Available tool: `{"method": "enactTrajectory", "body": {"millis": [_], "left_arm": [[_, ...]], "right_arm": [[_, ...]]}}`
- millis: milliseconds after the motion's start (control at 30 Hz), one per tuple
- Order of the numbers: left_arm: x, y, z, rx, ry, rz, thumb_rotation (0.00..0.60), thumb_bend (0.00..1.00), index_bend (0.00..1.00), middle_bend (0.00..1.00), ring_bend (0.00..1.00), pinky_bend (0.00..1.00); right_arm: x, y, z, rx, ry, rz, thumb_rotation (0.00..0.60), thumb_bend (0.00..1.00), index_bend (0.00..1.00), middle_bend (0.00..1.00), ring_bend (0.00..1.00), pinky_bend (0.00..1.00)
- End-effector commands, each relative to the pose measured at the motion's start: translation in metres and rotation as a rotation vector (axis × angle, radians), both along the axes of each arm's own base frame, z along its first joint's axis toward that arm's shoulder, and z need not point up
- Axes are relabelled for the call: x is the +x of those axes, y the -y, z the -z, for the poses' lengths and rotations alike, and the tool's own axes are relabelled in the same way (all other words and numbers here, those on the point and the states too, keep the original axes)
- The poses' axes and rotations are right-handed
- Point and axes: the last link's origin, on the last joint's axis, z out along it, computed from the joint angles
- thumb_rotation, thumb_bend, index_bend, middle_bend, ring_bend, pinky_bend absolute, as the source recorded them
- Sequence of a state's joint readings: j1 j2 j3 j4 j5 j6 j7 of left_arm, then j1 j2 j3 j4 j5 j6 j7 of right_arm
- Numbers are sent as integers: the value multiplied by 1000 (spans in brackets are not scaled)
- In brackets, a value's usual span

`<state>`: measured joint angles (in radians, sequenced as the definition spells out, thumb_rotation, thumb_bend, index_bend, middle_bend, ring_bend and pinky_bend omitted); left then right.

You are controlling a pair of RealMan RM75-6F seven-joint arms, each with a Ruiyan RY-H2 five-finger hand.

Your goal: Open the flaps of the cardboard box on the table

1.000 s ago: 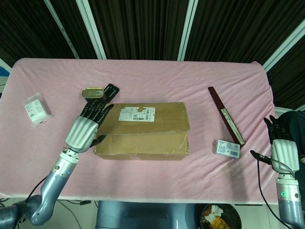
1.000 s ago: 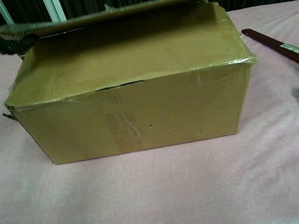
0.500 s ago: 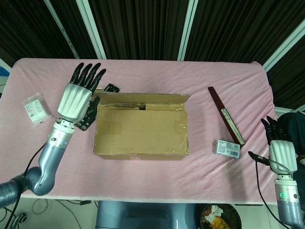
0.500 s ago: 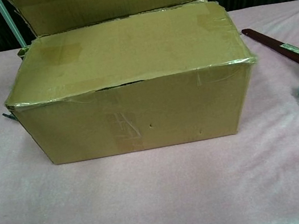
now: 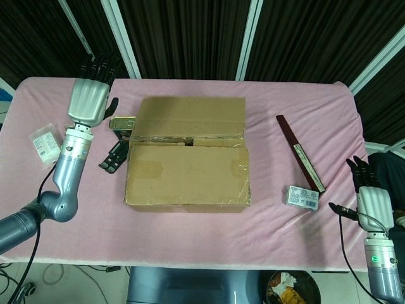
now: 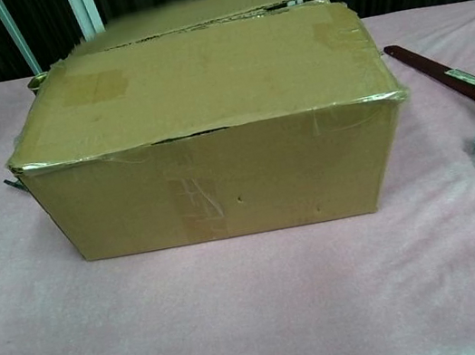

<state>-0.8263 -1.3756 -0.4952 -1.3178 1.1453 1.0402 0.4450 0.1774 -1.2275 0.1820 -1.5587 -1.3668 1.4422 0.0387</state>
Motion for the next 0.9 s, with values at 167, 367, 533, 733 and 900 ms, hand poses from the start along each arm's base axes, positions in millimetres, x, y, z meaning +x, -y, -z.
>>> {"method": "enactTrajectory", "body": {"millis": [167,367,533,733,900], "left_arm": [[-55,69,-20,-39,214,-39,600,248,0,0,0,0],[-105,130,-31,-28,253,-102,600,248,0,0,0,0],[-138,166,-32,-5,261,-146,600,248,0,0,0,0],[-168,194,-28,10,291,-184,600,248,0,0,0,0],[-176,196,-27,-4,319,-188,600,248,0,0,0,0]], "right_arm": [[15,8,-7,0,20,-32,600,202,0,16,25,245],[47,31,-15,14,51,-98,600,297,72,197,193,343],[95,57,-19,53,101,-180,600,365,149,316,332,429],[157,86,-9,150,141,-259,600,388,166,319,335,429],[201,107,7,231,149,-294,600,388,167,319,335,429]]}}
